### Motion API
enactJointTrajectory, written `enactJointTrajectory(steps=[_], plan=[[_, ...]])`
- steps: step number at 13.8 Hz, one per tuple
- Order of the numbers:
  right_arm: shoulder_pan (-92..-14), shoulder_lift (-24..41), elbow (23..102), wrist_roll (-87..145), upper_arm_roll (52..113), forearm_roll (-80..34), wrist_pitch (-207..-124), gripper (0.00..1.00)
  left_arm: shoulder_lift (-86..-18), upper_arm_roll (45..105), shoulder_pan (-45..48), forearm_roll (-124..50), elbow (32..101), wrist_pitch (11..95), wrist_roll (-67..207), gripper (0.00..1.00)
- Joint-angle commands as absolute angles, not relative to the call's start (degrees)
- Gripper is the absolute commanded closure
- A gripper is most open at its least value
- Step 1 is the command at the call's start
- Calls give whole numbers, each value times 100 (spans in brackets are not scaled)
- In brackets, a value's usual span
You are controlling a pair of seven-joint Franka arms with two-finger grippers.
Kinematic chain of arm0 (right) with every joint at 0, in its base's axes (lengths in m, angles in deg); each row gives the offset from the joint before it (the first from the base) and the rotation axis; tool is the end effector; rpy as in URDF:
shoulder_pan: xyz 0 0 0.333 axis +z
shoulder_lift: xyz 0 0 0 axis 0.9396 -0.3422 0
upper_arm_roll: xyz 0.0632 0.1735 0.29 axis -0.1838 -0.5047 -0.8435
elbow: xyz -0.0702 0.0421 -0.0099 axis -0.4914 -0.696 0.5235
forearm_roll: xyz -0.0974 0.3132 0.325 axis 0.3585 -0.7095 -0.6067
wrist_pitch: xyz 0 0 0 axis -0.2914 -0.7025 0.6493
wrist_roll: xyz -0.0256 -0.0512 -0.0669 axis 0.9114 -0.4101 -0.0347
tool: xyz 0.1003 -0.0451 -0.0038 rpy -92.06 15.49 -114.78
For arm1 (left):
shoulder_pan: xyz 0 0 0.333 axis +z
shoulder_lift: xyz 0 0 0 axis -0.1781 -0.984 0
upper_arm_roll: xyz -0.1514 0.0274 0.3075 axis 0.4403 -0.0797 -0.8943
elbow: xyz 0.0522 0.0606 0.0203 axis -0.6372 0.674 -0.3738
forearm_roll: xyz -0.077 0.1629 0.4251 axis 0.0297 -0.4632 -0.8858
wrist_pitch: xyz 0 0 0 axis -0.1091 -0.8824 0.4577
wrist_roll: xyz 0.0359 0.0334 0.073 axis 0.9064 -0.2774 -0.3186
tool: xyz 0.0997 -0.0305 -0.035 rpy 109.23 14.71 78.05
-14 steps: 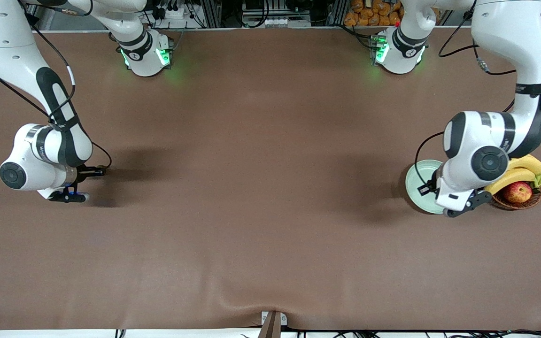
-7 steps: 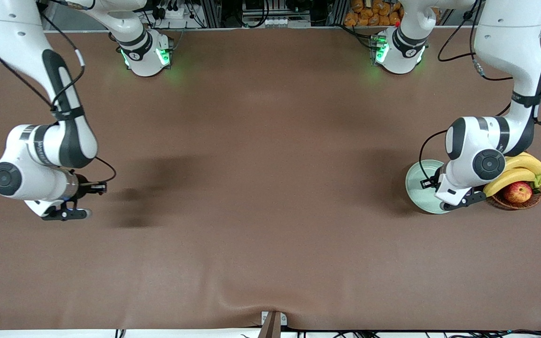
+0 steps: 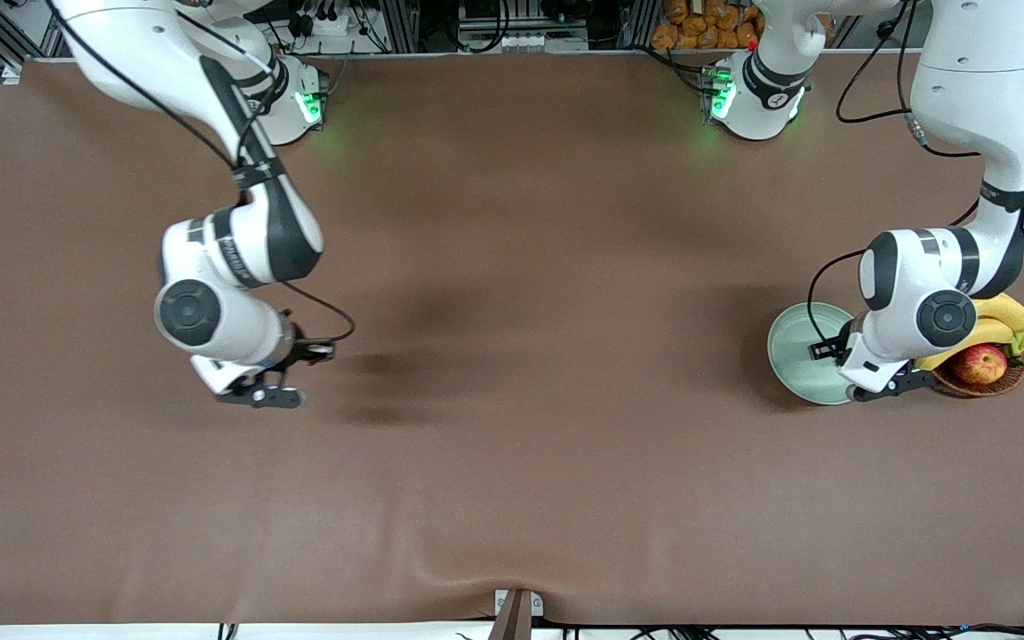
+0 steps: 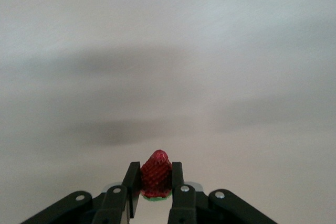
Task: Collect all strawberries into plate
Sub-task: 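Set the last strawberry mid-table with the right gripper while the left gripper returns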
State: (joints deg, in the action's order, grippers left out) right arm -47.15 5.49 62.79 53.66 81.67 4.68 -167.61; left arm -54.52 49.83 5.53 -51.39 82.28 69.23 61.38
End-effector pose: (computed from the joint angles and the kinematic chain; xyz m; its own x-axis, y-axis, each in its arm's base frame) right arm 0.6747 0.2363 0.2784 0.9794 -0.0965 -0.1771 -0.1035 -0.9941 -0.0310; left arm 0.6427 0.0258 0.1650 0.9644 0.2285 -0.1328 0.2077 -0.9660 -0.1539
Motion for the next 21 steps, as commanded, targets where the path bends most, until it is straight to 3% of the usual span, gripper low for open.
enactJointTrajectory(steps=[1,7,13,15,16,17,18,20,21], plan=[[-4372,183,6046,5446,8227,-362,-16842,100,-5190,5050,429,-5115,8225,6823,6067,0],[-3633,-547,5729,5454,8218,-1181,-17203,100,-5075,5831,402,-5036,7575,6401,4926,0],[-3290,-820,5729,5454,8218,-1692,-17781,100,-5233,6517,323,-5010,7048,6401,3801,0],[-3185,-934,5720,5454,8218,-1701,-18089,92,-5356,6702,236,-5009,6854,6401,3475,0],[-3167,-943,5720,5463,8218,-1701,-18126,86,-5435,6720,122,-5009,6749,6401,3343,0],[-3176,-926,5720,5463,8218,-1719,-18126,69,-5505,6720,-18,-5001,6626,6401,3203,0],[-3210,-900,5720,5463,8218,-1719,-18126,39,-5619,6729,-133,-5009,6486,6401,3045,0],[-3298,-777,5668,5463,8227,-1684,-18126,3,-5769,6729,-414,-5010,6239,6410,2807,0],[-3368,-663,5624,5428,8227,-1675,-18108,0,-5856,6729,-485,-5009,6099,6410,2684,0]])
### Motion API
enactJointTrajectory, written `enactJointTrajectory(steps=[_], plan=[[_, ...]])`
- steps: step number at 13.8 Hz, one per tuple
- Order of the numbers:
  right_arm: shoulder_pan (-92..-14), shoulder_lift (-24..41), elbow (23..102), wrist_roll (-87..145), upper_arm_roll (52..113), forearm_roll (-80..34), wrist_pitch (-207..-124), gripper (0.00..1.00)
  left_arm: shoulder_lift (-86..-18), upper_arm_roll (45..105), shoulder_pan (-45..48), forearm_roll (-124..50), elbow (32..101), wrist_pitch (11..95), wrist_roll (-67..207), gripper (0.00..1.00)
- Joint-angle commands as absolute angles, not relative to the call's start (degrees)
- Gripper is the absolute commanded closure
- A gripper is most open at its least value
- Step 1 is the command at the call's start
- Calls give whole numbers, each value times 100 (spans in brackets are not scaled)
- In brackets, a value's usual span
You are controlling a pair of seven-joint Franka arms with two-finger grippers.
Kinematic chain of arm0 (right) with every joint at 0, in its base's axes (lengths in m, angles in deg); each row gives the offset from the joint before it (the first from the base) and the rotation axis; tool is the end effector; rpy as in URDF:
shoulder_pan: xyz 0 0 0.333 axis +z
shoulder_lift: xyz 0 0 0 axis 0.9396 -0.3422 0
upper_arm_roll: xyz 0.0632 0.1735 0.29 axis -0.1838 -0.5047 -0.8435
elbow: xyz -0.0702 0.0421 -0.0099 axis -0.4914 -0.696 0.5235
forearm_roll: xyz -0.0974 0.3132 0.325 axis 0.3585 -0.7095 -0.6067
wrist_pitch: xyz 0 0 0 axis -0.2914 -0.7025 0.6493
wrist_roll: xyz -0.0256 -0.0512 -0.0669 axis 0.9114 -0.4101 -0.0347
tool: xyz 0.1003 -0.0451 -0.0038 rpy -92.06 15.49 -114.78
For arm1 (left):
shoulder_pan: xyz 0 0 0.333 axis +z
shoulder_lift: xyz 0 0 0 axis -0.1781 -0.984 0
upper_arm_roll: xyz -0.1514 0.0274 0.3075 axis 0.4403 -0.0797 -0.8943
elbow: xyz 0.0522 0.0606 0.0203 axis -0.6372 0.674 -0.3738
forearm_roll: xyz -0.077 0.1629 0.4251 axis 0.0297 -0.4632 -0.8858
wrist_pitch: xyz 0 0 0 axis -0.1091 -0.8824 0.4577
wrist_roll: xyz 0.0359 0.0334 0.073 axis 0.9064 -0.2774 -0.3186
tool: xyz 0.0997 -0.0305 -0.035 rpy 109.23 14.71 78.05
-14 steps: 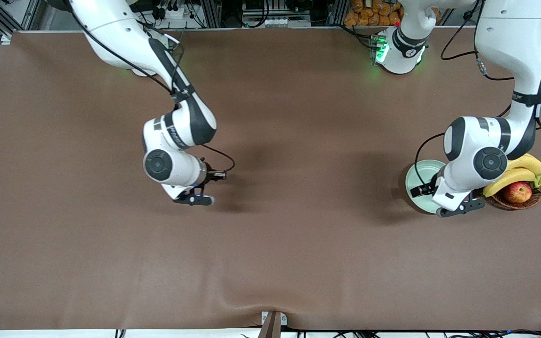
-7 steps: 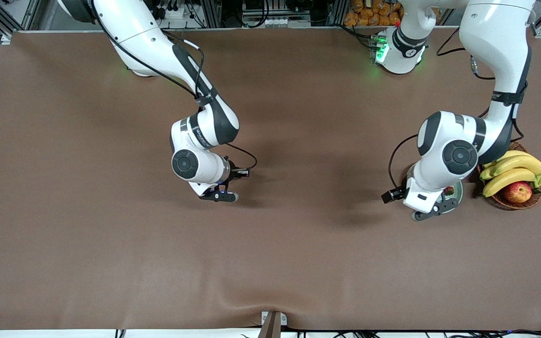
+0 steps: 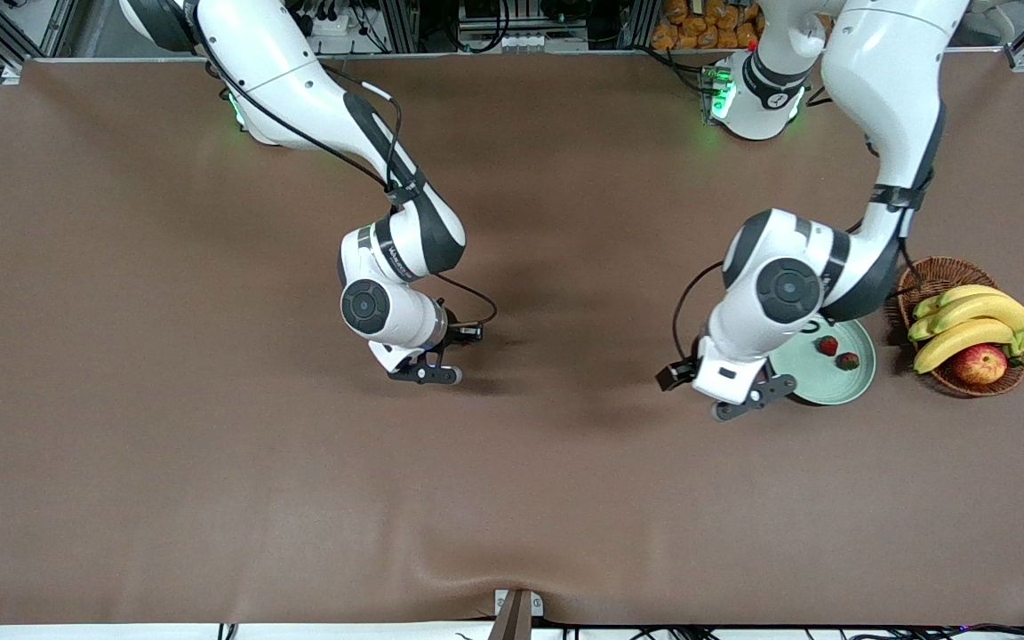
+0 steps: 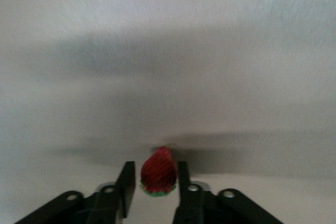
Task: Collect all strawberries into plate
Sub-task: 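Set the last strawberry mid-table with the right gripper while the left gripper returns, then grasp the last strawberry with the left gripper while the right gripper retracts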
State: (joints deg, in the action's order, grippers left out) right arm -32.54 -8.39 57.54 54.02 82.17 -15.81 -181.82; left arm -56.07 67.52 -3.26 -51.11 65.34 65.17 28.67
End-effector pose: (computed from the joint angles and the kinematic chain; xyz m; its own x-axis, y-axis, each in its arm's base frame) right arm 0.6246 0.4174 0.1649 0.9767 -0.0913 -0.1944 -0.1385 -0.9595 -0.2453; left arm 0.6836 -0.2929 0.2794 0.9279 0.3725 0.0130 0.3717 -0.9273 0.0442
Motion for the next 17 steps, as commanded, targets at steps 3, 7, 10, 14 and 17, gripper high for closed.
enactJointTrajectory(steps=[3,7,10,14,17], plan=[[-3606,-93,5614,5428,8227,-1684,-18082,0,-6243,6729,-880,-5018,5747,6436,2376,0],[-4159,856,5632,5366,8244,-1596,-17522,0,-6656,6712,-1635,-5036,5281,6550,1753,0],[-4721,1620,5606,5367,8244,-826,-16486,0,-6806,6650,-2356,-5080,5017,6778,1637,0],[-5424,2079,5063,5349,8262,-146,-15002,0,-7332,6266,-3198,-5089,4499,7463,1531,0],[-5969,2290,4544,5061,8253,-67,-13981,0,-7754,5150,-4288,-5080,4331,8025,1523,0]])
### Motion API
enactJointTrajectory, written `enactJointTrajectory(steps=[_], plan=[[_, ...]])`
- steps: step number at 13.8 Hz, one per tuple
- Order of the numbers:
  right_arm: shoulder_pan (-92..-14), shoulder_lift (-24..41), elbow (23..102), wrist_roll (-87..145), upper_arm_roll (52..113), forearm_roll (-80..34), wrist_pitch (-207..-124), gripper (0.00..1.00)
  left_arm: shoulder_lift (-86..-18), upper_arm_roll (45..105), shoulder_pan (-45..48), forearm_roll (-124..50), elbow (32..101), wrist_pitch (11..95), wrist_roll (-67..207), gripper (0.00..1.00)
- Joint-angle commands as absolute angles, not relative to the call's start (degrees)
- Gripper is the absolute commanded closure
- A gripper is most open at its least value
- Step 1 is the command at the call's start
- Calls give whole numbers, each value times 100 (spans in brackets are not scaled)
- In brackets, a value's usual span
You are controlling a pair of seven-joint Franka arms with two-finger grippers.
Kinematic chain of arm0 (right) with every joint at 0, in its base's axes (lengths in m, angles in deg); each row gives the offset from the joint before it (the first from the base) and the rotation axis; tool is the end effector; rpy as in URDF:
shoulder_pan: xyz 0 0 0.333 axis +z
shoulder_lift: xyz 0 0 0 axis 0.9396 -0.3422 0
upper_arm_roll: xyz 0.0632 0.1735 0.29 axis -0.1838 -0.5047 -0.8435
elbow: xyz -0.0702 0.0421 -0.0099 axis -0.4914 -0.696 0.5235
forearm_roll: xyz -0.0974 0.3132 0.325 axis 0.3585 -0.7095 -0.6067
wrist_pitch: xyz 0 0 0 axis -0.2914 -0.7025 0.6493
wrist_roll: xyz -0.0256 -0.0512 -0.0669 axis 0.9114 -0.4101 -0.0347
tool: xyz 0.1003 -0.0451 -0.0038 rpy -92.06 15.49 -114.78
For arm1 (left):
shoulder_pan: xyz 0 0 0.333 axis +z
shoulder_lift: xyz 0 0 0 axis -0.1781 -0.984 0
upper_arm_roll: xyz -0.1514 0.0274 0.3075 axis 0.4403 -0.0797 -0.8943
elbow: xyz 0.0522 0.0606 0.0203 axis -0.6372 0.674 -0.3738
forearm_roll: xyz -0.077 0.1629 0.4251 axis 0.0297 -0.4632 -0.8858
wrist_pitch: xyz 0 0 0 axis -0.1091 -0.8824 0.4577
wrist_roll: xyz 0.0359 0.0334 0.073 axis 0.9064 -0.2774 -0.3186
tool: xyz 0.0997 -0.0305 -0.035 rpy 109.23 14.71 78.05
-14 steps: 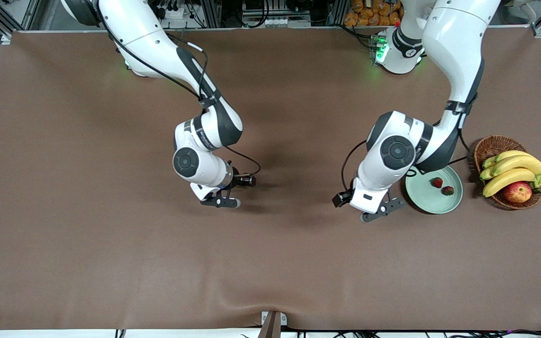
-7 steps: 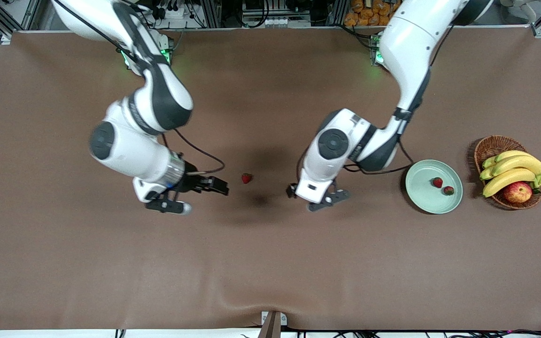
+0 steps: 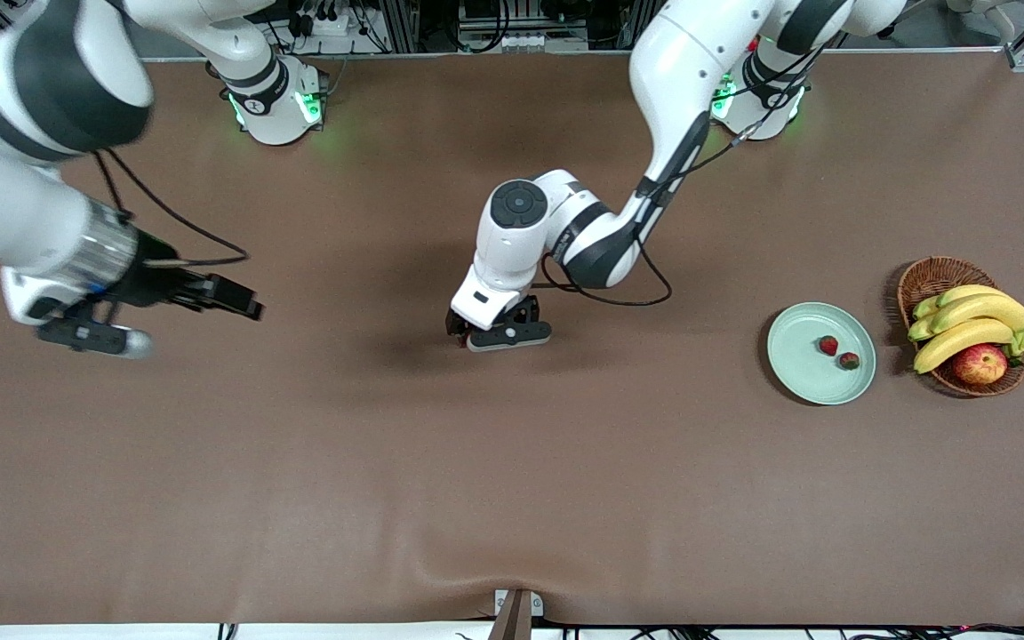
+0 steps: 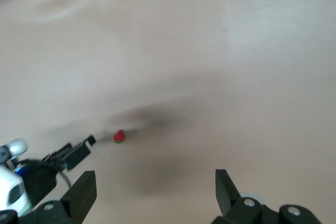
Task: Collect all strawberries into plate
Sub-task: 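Grasp the last strawberry with the left gripper while the right gripper retracts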
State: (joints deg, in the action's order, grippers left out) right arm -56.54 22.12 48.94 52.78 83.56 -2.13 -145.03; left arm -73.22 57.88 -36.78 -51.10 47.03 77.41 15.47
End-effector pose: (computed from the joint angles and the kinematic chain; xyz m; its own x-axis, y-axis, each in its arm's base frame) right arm 0.6800 0.1175 0.5848 0.9714 -0.2154 -0.0995 -0.2331 -0.9449 -0.2299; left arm 0.5588 -0.6208 0.2236 0.9669 0.1847 0.1760 0.1486 -0.9685 0.2000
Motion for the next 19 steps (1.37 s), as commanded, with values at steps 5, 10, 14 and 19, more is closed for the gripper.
enactJointTrajectory(steps=[5,10,14,19], plan=[[-6549,2668,4410,3505,8235,916,-13347,0,-8098,4672,-4871,-5080,4287,8299,1523,0],[-7024,2792,4419,2907,8253,1674,-13222,0,-8265,4514,-5082,-5088,4287,8308,1523,0],[-7078,2783,4463,2853,8253,1674,-13213,0,-8318,4506,-5109,-5080,4287,8334,1523,0],[-7025,2783,4463,2967,8227,1568,-12721,0,-8336,4505,-5109,-5080,4287,8414,1523,8]])
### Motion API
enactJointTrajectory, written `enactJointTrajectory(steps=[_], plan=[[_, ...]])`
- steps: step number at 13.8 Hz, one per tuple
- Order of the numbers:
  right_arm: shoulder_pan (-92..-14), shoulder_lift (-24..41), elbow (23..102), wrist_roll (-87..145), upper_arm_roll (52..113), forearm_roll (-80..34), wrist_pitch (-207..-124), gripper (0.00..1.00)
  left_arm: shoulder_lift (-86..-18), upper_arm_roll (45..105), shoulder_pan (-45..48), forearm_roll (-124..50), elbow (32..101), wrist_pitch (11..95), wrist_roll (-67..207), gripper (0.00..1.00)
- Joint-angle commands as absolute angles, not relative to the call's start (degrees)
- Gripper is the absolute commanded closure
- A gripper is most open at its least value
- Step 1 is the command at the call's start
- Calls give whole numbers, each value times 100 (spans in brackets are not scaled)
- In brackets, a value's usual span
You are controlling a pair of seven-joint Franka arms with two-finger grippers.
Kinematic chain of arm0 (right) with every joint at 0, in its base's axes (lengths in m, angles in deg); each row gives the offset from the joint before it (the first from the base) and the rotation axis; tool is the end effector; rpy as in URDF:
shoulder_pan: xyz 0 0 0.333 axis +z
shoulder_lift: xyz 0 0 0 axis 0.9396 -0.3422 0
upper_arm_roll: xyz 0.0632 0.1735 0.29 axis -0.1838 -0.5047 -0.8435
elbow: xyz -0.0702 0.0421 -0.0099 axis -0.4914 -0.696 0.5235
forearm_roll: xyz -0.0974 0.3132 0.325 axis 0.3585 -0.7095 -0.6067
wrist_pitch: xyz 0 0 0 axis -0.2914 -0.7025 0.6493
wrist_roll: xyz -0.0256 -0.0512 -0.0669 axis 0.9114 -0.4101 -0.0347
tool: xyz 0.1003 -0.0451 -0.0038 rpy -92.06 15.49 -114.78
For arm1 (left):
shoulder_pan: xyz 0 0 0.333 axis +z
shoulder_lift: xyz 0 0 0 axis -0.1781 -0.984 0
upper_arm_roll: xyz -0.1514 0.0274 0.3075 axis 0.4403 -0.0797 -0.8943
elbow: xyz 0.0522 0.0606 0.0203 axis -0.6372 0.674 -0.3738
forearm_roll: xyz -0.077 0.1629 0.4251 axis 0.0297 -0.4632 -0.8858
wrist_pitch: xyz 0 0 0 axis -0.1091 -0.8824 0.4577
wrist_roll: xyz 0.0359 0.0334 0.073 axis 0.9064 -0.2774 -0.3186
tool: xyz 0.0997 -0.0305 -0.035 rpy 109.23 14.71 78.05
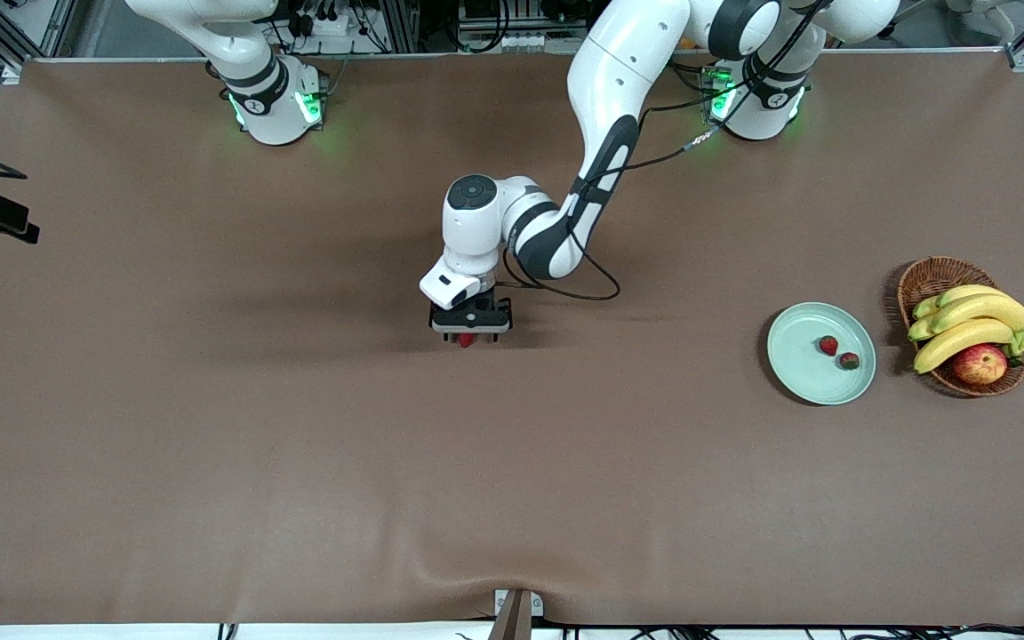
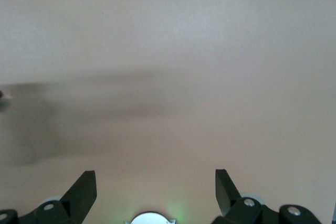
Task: Collect all strawberries into plate
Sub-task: 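Grasp the last strawberry with the left gripper while the right gripper retracts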
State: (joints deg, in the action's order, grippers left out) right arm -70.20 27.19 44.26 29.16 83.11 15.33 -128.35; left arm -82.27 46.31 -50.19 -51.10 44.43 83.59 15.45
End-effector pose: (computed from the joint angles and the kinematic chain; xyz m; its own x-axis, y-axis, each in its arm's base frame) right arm 0.6293 -0.0692 0.6605 0.9895 -0.0310 -0.1414 -0.0272 -0.9992 0.0284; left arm 0.5068 -0.6641 0.1355 0.9508 0.0418 0.3069 0.0070 -0.9935 0.1137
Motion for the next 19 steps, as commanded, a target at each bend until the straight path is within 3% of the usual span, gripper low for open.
enactJointTrajectory(steps=[1,5,6,12,19], plan=[[-7017,2783,4437,2967,8227,1568,-12721,0,-8336,4505,-5109,-5080,4287,8414,1523,24],[-7034,2774,4437,3168,8244,1419,-12695,0,-8336,4514,-5161,-5080,4304,8387,1408,90],[-7034,2774,4428,3195,8244,1401,-12625,0,-8327,4523,-5161,-5080,4304,8379,1347,100],[-7016,2774,4410,3196,8200,1392,-12615,0,-7933,4514,-5074,-5018,4348,7949,978,100],[-7122,2730,4410,3187,8253,1023,-12668,0,-6930,4646,-3274,-4781,4506,6332,1162,100]])
